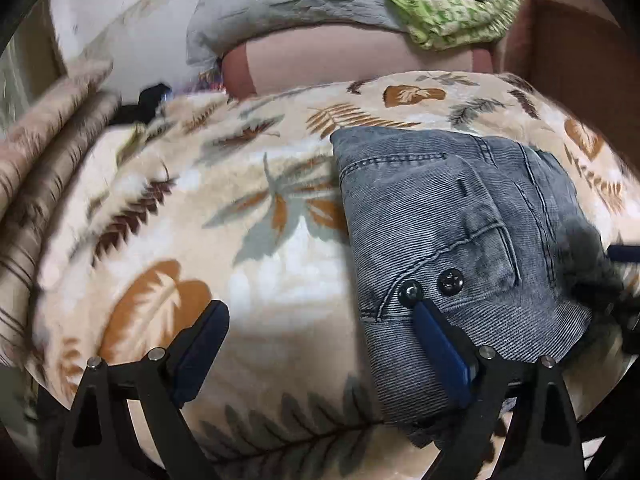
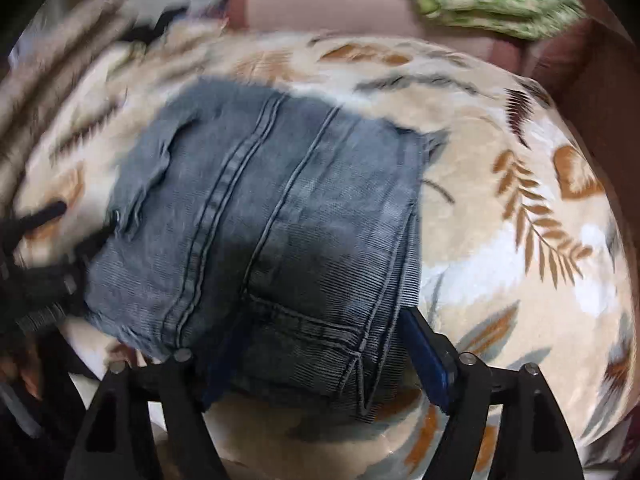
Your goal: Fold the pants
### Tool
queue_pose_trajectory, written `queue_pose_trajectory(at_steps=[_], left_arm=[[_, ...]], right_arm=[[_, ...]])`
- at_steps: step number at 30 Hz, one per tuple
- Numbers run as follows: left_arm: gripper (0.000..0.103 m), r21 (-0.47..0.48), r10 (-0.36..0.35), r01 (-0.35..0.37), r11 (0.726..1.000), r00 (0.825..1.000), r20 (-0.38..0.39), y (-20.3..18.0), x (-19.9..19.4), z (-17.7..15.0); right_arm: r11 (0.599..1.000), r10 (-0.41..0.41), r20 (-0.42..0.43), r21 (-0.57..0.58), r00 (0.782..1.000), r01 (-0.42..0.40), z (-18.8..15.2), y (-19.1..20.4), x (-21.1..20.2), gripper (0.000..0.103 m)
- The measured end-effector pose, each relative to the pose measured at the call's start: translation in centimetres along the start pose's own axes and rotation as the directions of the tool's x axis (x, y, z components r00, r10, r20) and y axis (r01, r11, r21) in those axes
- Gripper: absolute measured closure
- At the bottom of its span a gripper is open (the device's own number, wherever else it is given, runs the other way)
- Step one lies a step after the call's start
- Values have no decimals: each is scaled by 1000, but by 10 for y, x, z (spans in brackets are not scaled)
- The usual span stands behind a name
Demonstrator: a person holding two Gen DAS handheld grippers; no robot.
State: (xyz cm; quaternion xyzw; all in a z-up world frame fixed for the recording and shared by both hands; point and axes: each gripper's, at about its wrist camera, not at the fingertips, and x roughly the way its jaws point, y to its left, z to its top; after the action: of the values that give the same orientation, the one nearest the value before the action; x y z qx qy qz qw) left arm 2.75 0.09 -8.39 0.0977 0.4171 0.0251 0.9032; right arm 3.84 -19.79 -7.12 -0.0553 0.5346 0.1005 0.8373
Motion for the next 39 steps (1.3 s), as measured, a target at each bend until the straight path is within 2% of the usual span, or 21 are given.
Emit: queue_pose_trajectory(at_steps=[2,5,6,7,9,11,12,13,15,17,18,20,22,23,24,25,26,30,34,36,39], left_arm=[[10,-34,-27,26,999,1000,-9,5,3,1],[10,-94,-84,81,992,996,-28,15,9,1],[10,-94,-90,87,992,996,-27,16,9,1],[10,-89,-91,88,992,996,-24,14,7,-1],[10,-89,-122,121,989,992,-11,16,1,0],[10,-150,-156,166,975,985,74,29,-16,2],[10,-196,-164,186,963,978,126,38,-25,4],[10,-220,-175,203,954,974,142,44,-26,7],[10,-217,-206,224,950,973,102,42,-17,9],[10,-149,-204,199,969,979,-18,23,6,2],[10,-126,-201,195,973,979,-41,17,11,-2],[10,-130,-201,198,972,979,-13,18,9,-2],[10,-159,-229,223,962,973,-25,22,13,0],[10,-177,-248,239,955,968,-28,23,15,-1],[10,-196,-260,248,949,965,-34,25,18,-2],[10,-204,-270,258,944,962,-34,27,19,-2],[10,-204,-273,261,943,961,-32,27,19,-3],[10,-203,-261,250,947,965,-29,25,18,-2],[10,-203,-252,242,949,967,-25,25,17,-3],[10,-203,-247,238,950,969,-23,25,16,-4],[10,-198,-239,230,953,971,-20,23,14,-5]], right_arm=[[1000,-14,-1,7,1000,14,8,-3,-12,23],[999,-26,107,-30,994,30,22,3,-44,22],[998,-34,118,-40,992,39,24,6,-44,22],[996,-51,99,-67,994,58,23,10,-38,21],[977,-123,-75,-183,990,108,11,19,5,21],[986,-94,-58,-142,994,85,12,10,-1,19],[984,-101,-88,-153,991,87,18,9,-6,19],[981,-120,-74,-163,990,107,27,9,-15,19],[981,-120,-13,-157,993,117,47,10,-35,19],[984,-108,45,-140,993,113,72,10,-47,18],[983,-116,79,-130,990,126,87,11,-48,18],[983,-129,96,-116,987,140,110,11,-31,18],[981,-165,54,-90,985,170,123,1,6,18],[971,-219,-8,-99,976,217,123,-7,36,17],[974,-212,-74,-96,974,205,117,-11,54,11],[986,-165,-110,-42,980,161,114,-20,70,9],[989,-147,-85,5,985,148,111,-25,63,9],[982,-187,-19,-34,982,187,99,-18,31,9],[984,-170,75,-34,983,173,73,-6,-10,8],[981,-176,80,-67,981,182,60,0,-7,7],[958,-230,16,-173,973,229,34,12,18,7]])
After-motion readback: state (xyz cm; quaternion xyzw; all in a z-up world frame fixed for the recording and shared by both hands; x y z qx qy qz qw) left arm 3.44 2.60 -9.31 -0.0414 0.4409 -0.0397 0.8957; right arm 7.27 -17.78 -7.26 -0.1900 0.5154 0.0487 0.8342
